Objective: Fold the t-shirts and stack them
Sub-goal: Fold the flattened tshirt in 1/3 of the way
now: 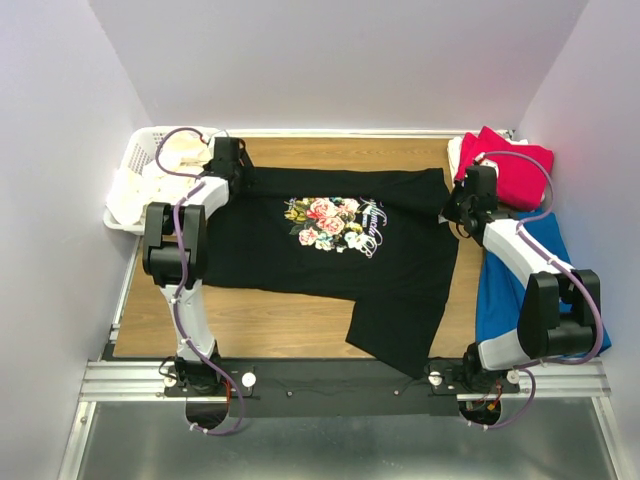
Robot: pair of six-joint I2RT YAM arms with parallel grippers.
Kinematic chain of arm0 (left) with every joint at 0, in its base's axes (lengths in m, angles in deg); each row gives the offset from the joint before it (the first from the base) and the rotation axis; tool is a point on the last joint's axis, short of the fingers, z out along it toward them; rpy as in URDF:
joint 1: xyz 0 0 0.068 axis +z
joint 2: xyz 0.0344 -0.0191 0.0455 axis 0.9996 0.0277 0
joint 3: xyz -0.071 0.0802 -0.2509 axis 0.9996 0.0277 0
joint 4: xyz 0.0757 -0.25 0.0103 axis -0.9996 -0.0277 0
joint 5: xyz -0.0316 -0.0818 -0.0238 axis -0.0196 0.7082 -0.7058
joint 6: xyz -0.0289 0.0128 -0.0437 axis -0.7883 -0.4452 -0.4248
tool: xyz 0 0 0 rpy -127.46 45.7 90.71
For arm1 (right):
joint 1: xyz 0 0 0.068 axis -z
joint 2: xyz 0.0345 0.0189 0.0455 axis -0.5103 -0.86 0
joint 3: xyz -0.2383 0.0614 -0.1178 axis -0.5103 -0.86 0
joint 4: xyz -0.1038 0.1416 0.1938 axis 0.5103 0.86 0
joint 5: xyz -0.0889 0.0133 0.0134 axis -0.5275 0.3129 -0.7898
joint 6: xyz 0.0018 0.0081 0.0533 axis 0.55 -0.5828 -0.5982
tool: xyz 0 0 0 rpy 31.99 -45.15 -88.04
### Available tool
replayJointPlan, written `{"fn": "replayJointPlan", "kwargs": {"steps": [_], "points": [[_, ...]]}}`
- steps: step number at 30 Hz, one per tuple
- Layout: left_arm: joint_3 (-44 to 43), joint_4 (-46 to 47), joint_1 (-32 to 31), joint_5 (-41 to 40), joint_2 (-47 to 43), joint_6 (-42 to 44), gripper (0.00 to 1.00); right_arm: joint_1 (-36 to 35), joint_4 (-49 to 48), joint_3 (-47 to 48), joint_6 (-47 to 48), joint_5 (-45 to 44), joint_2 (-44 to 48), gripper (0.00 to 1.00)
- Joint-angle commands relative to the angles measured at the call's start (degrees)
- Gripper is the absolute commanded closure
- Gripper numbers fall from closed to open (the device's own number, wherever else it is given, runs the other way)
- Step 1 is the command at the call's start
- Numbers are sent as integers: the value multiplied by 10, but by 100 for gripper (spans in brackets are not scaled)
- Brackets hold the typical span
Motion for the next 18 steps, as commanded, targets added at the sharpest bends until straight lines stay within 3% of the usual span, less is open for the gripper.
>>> {"fn": "replayJointPlan", "kwargs": {"steps": [1, 8, 12, 18], "points": [[9, -34, -1, -53, -30, 6, 18, 2, 9, 4, -17, 9, -4, 99], [4, -19, -49, -17, -59, 33, 18, 3, 9, 14, -20, 19, -1, 99], [-14, -13, -104, 30, -51, 55, 18, 2, 9, 31, -16, 15, -5, 99], [-39, -10, -137, 67, -31, 62, 18, 3, 9, 78, -5, -23, -46, 99]]}}
